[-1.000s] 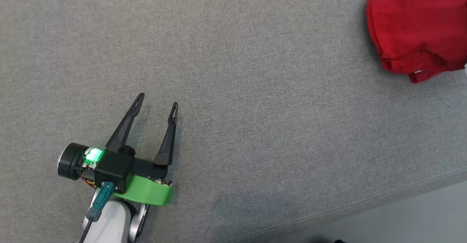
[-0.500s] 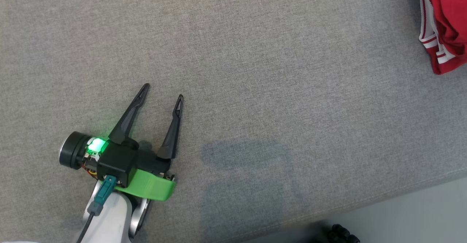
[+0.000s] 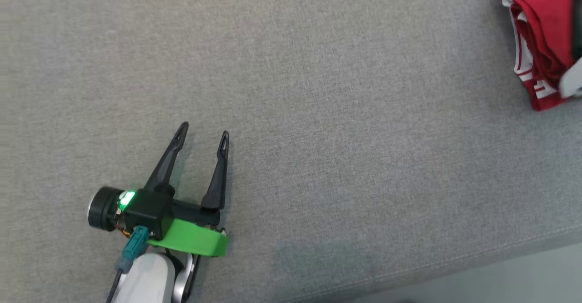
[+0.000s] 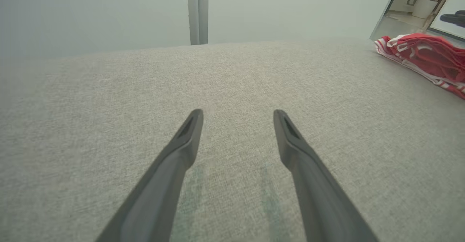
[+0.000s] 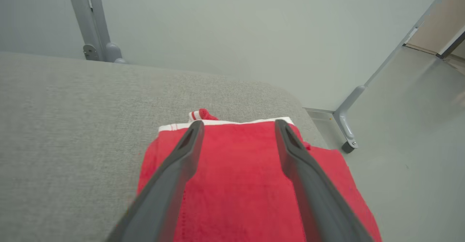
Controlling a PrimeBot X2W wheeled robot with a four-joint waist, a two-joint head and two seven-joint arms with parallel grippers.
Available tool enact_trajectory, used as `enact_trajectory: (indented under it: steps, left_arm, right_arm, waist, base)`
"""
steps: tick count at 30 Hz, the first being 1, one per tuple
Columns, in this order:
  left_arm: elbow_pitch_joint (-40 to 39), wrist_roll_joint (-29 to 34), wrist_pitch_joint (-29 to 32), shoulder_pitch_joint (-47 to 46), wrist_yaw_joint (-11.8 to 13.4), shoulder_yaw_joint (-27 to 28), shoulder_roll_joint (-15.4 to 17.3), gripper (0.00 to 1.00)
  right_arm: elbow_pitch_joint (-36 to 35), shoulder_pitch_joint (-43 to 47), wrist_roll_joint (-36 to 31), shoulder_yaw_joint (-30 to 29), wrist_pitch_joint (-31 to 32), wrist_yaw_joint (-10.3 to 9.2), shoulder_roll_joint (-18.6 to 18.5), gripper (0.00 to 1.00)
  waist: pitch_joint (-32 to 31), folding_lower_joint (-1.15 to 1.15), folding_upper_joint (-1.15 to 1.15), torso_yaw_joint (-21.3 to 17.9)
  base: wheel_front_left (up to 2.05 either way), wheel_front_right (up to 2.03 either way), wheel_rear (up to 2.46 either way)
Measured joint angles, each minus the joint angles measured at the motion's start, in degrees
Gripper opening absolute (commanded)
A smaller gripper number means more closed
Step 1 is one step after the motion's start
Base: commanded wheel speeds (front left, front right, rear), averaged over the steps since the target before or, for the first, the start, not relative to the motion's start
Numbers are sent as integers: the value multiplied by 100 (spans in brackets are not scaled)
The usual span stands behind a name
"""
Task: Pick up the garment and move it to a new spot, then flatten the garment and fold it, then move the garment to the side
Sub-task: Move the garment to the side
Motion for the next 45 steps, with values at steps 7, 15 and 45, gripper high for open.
enact_trajectory:
  steps: [7, 15, 45]
  left_arm:
    - [221, -502, 0, 319, 201, 272, -204, 100]
    - [452, -1048, 0, 683, 616, 616, -253, 100]
    - [-51, -465, 1, 2175, 326, 712, -263, 100]
  right_arm:
    - [-1067, 1187, -445, -233, 0, 0, 1025, 100]
    - [-2315, 2362, -1111, -537, 0, 1, 1930, 100]
    - [-4395, 5863, -2191, -1547, 0, 0, 3136, 100]
  waist:
    - [-594, 0, 0, 212]
    - [-1433, -1, 0, 533]
    - [-3170, -1, 0, 979]
  base:
    - [0, 0, 0]
    - [0, 0, 0]
    - [0, 0, 0]
